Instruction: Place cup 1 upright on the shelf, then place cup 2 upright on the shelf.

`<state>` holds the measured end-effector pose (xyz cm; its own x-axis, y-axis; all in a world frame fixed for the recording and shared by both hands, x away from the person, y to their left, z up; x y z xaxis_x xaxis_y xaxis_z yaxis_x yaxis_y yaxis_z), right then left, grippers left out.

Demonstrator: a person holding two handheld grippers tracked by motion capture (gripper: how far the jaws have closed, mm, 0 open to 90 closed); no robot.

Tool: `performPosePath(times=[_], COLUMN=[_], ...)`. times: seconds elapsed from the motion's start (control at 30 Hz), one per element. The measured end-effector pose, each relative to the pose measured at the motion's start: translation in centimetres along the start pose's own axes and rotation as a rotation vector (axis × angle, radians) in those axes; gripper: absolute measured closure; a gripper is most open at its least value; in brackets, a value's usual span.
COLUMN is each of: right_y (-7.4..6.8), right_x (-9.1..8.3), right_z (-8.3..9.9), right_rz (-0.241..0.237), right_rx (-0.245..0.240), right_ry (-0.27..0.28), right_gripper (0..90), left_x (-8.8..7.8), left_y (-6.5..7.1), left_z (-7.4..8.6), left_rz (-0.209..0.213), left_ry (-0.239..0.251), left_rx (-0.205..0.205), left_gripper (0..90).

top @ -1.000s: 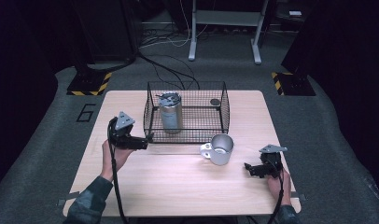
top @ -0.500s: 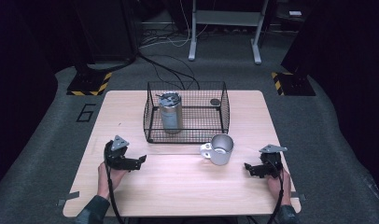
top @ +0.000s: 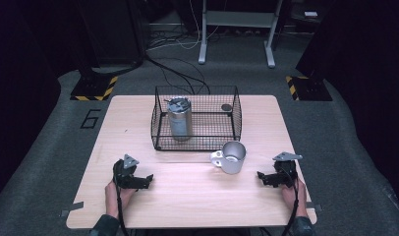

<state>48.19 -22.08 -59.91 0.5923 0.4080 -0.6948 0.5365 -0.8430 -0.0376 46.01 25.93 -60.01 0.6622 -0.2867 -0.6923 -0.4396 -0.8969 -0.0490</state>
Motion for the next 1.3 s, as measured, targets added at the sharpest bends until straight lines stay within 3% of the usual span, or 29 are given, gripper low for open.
performPosePath(times=[0.27,0.33,0.4,0.53,0.7,0.77,0.9,1.07,1.2,1.3], right_y=[0.0,-0.3,-0.5,-0.5,-0.8,-0.9,-0.7,-0.1,-0.2,-0.7], right_x=[-0.1,-0.2,-0.3,-0.6,-0.7,-0.7,-0.8,-1.2,-1.3,-1.5], right_z=[0.1,0.2,0.4,0.6,0.8,0.8,0.8,1.1,1.3,1.1], right_rz=[0.001,-0.042,-0.059,-0.043,-0.016,-0.005,-0.005,0.047,0.021,-0.019], right_rx=[-0.003,-0.045,-0.053,-0.051,-0.015,-0.001,-0.005,0.034,0.023,0.051], right_ry=[0.000,-0.004,-0.008,-0.005,-0.010,-0.003,-0.009,0.000,-0.031,-0.021], right_gripper=[0.0,0.0,0.0,0.0,0.0,0.0,0.0,0.0,0.0,0.0], left_x=[0.0,0.0,0.0,0.0,0.1,0.0,0.0,0.0,0.0,0.0], left_y=[-0.1,-0.2,-0.2,-0.2,-0.2,-0.4,-0.3,-0.3,-0.5,-0.5], left_z=[0.0,0.0,0.0,0.0,0.0,0.0,0.0,0.0,0.0,0.0], left_rz=[-0.009,-0.013,-0.014,-0.016,-0.019,-0.020,-0.014,-0.022,-0.036,-0.032], left_ry=[0.000,0.000,0.000,0.000,0.004,-0.004,-0.001,0.006,0.005,0.003], left_rx=[-0.020,-0.014,-0.019,-0.023,-0.041,-0.014,-0.025,-0.033,-0.030,-0.028], left_gripper=[1.2,1.5,1.5,1.5,1.5,1.8,2.7,3.4,4.0,3.9])
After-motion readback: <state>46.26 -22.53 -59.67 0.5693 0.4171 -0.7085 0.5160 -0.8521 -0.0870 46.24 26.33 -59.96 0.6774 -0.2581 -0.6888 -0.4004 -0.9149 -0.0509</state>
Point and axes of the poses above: each handheld gripper's, and its own axes: x roughly forward along the jaws, z roughly out of its underside, y roughly to its right, the point moved 10 cm from there along x, roughly forward along the jaws, and after that the axes turned 3 degrees about -z, right-handed, at the moved point
